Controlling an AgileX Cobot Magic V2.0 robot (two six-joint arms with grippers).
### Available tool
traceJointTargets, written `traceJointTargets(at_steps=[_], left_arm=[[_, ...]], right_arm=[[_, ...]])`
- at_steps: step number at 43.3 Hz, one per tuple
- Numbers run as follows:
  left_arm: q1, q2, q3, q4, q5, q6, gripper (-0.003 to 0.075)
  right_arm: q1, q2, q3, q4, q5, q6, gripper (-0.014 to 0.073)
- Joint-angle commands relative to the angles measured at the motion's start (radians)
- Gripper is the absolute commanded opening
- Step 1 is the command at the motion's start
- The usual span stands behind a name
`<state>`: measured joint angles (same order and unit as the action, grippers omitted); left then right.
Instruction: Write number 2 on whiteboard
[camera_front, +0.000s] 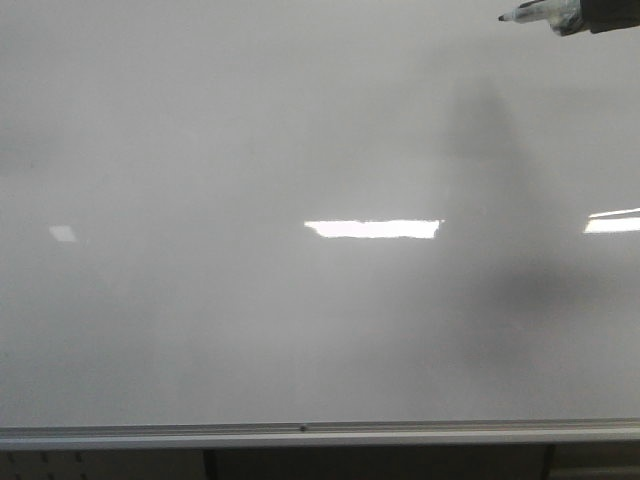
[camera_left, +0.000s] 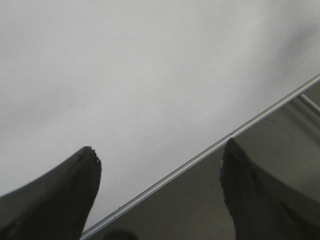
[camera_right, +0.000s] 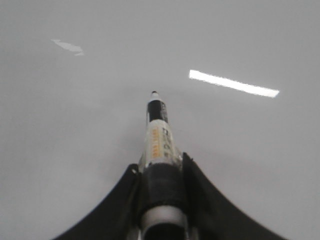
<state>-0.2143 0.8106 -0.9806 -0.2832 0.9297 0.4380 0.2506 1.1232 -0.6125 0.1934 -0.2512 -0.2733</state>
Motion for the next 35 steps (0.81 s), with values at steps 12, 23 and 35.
traceJointTargets(at_steps=[12, 23, 35], left_arm=[[0.002, -0.002, -0.025, -0.027, -0.070, -0.012, 0.0494], [0.002, -0.002, -0.025, -0.027, -0.070, -0.012, 0.0494], [0.002, -0.002, -0.025, -0.027, -0.070, -0.012, 0.0494]], right_arm=[[-0.005, 0.098, -0.059, -0.041, -0.173, -0.004, 0.0035], [-0.015, 0.161, -0.137, -0.041, -0.094, -0.012, 0.0035], [-0.113, 0.164, -0.158, -0.041, 0.079, -0.023, 0.0035]])
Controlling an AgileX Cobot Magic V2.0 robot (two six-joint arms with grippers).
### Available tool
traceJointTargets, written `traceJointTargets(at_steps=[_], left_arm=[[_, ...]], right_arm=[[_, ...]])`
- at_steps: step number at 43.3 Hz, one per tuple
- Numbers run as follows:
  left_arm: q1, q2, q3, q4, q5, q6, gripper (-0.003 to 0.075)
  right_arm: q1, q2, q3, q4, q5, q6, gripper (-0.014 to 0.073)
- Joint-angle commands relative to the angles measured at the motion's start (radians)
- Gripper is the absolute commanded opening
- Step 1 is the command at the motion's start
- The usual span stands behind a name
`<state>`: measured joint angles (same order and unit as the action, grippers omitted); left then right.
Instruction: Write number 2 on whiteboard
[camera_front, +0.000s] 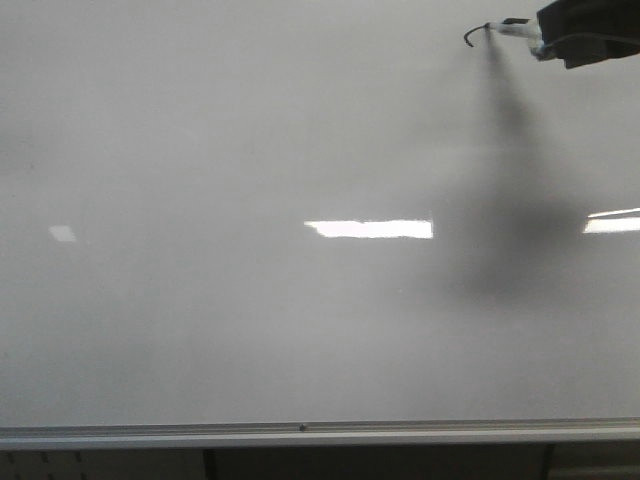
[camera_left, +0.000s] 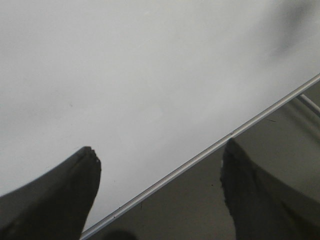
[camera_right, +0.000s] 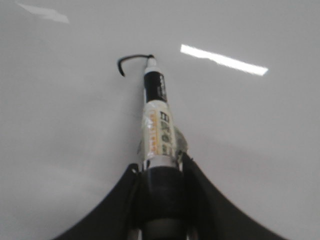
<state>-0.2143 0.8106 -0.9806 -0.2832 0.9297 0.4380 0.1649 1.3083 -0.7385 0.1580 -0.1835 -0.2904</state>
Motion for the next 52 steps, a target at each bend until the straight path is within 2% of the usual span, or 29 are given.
traceJointTargets(at_steps=[1, 10, 23, 41, 48, 52], left_arm=[[0.002, -0.002, -0.025, -0.027, -0.070, -0.012, 0.0494], [0.002, -0.002, -0.025, -0.027, -0.074, -0.012, 0.0494], [0.002, -0.002, -0.025, -0.027, -0.076, -0.012, 0.0494], [0.002, -0.002, -0.025, -0.027, -0.076, -0.012, 0.0494], [0.002, -0.002, -0.025, -0.027, -0.095, -0.012, 0.0494], [-0.002, 0.010, -0.031, -0.034, -0.088, 0.002, 0.0494]], right_arm=[[-0.029, -0.021, -0.031, -0.005, 0.031, -0.006, 0.0035], [-0.004, -0.016, -0.031, -0.004, 0.171, -0.006, 0.0035], [0.046, 0.004, -0.031, -0.002, 0.184, -0.006, 0.0035], [-0.084, -0.011, -0.031, -0.002, 0.260, -0.006, 0.0035], [-0.037, -0.124, -0.033, 0.004, 0.303, -0.006, 0.0035], [0.012, -0.202, -0.060, 0.004, 0.440, -0.006, 0.0035]])
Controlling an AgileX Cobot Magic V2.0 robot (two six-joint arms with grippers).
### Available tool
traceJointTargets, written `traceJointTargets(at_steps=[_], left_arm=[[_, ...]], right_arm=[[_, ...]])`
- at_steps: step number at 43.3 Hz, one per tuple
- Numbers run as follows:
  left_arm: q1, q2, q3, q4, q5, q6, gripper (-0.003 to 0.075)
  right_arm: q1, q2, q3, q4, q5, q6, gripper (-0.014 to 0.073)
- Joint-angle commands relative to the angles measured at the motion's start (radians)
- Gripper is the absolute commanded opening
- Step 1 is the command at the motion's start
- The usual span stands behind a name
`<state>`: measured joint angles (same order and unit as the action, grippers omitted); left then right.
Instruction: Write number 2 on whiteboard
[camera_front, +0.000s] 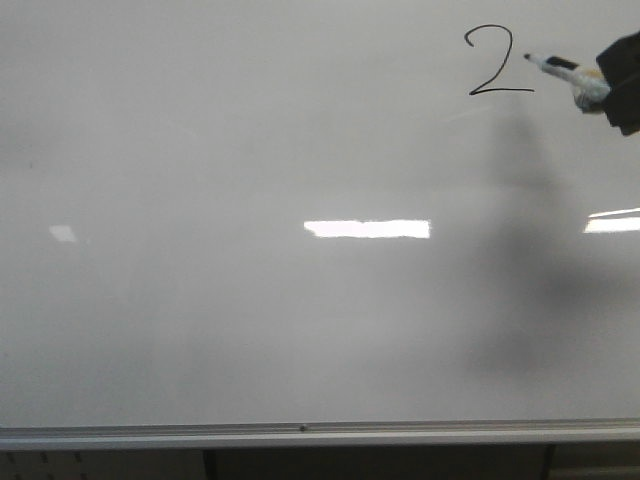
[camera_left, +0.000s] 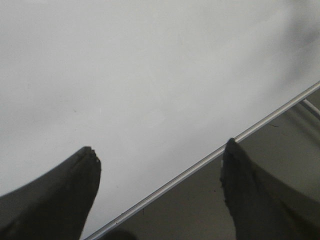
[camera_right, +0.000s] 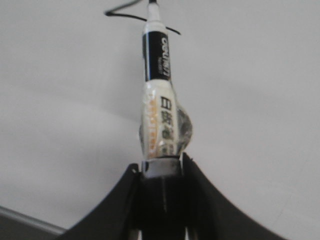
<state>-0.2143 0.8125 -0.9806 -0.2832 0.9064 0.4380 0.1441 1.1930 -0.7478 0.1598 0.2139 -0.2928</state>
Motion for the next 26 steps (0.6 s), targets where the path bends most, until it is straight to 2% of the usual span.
traceJointTargets(at_steps=[1, 7, 14, 21, 26], left_arm=[[-0.004, 0.016, -0.031, -0.042, -0.065, 0.019, 0.0494], [-0.055, 0.053, -0.031, -0.123, -0.044, 0.149, 0.0494], [-0.202, 0.103, -0.031, -0.138, -0.007, 0.246, 0.0494], [-0.378, 0.150, -0.035, -0.138, 0.001, 0.311, 0.0494], [-0.493, 0.195, -0.062, -0.138, -0.001, 0.315, 0.0494]], right_arm=[[0.050, -0.106, -0.062, 0.002, 0.081, -0.006, 0.0035], [0.139, -0.157, -0.159, 0.002, 0.370, -0.078, 0.0035], [0.238, -0.159, -0.267, 0.008, 0.694, -0.222, 0.0035], [0.324, -0.158, -0.311, 0.124, 0.871, -0.399, 0.0035], [0.362, -0.158, -0.310, 0.233, 0.913, -0.503, 0.0035]])
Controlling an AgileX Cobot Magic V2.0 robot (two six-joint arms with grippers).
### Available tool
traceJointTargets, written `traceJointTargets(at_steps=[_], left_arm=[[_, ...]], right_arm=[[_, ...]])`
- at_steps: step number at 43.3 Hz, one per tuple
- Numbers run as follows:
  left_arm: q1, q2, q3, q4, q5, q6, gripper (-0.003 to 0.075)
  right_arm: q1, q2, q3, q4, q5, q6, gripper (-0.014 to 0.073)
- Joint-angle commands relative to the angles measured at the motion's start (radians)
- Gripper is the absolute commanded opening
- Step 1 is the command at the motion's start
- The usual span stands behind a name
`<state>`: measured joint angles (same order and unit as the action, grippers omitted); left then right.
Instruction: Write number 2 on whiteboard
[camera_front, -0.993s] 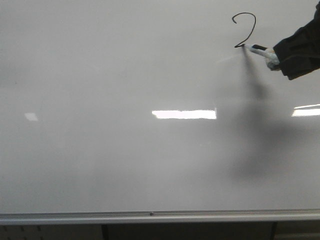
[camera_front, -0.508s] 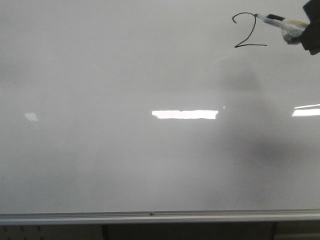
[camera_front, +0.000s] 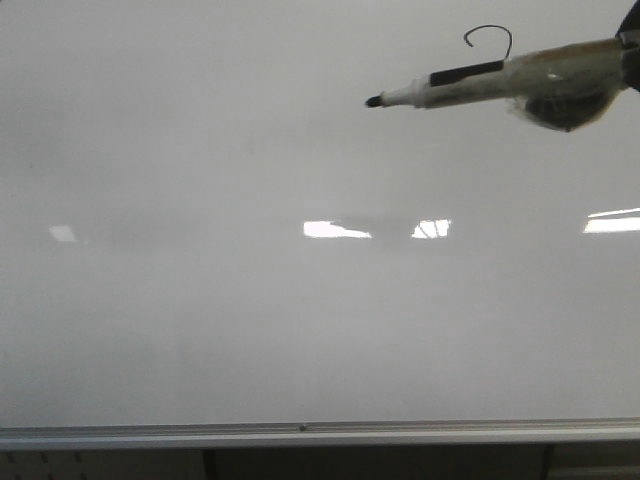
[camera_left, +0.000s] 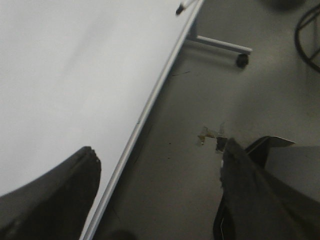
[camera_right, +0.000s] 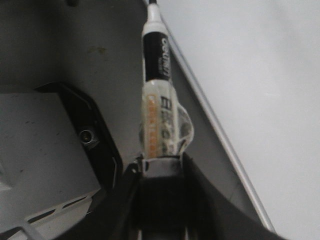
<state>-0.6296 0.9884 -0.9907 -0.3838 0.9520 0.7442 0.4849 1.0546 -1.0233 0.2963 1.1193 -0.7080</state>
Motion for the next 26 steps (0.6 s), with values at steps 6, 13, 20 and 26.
traceJointTargets(at_steps=[6, 13, 20, 26], left_arm=[[-0.198, 0.082, -0.107, -0.037, -0.055, 0.009, 0.0494], [-0.291, 0.172, -0.173, -0.037, -0.064, 0.009, 0.0494], [-0.314, 0.253, -0.218, -0.035, -0.064, 0.011, 0.0494], [-0.314, 0.306, -0.242, -0.035, -0.069, 0.011, 0.0494]], right_arm=[[0.033, -0.020, -0.035, 0.199, 0.015, -0.146, 0.0035], [0.033, -0.020, -0.035, 0.212, 0.020, -0.151, 0.0035], [0.033, -0.020, -0.035, 0.212, 0.023, -0.151, 0.0035], [0.033, -0.020, -0.035, 0.213, 0.023, -0.151, 0.0035]])
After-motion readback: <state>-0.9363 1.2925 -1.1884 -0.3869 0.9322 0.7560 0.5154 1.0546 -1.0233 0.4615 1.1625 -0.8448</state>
